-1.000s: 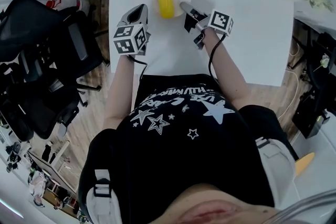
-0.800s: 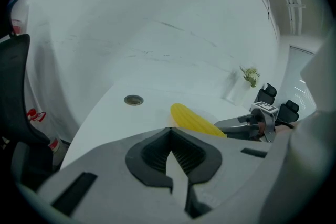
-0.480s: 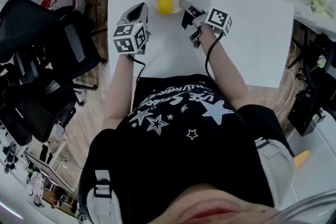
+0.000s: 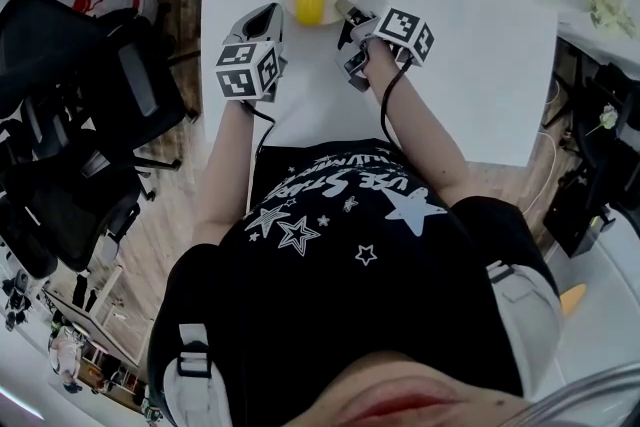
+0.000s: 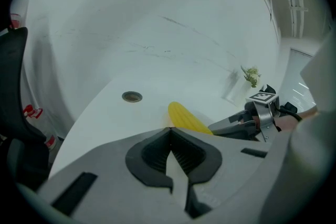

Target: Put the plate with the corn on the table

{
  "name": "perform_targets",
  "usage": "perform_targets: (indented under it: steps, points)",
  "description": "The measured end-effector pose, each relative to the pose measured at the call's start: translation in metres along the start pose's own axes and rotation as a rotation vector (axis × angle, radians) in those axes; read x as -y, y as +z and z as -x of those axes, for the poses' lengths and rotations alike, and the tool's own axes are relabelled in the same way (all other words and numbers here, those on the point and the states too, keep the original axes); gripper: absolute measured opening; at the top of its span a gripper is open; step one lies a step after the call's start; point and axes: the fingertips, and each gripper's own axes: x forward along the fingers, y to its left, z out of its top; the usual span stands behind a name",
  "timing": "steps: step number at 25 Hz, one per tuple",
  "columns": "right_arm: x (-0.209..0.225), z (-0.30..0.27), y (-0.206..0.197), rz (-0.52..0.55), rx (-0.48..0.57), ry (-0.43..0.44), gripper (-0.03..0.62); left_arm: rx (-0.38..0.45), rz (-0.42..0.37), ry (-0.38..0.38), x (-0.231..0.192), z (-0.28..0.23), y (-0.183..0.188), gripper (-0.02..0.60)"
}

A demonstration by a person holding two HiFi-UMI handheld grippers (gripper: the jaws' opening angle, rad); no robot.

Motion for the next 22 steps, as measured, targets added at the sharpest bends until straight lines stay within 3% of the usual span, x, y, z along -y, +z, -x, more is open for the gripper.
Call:
perform_targets:
  steps: [6,12,22]
  points:
    - [0.003,-0.001,-0.004,0.005,-0.035,-0.028,0.018,-0.008,-0.005,-0.013,0.005,-0.002,-0.001,0.006]
    - [0.004,-0.003,-0.006,0.090,-0.069,-0.085,0.020,-0.012,-0.008,-0.023,0.009,-0.005,-0.002,0.006]
    - [0.003,-0.001,-0.013,0.195,-0.133,-0.151,0.080,-0.015,0.003,-0.020,0.010,-0.002,-0.005,0.006]
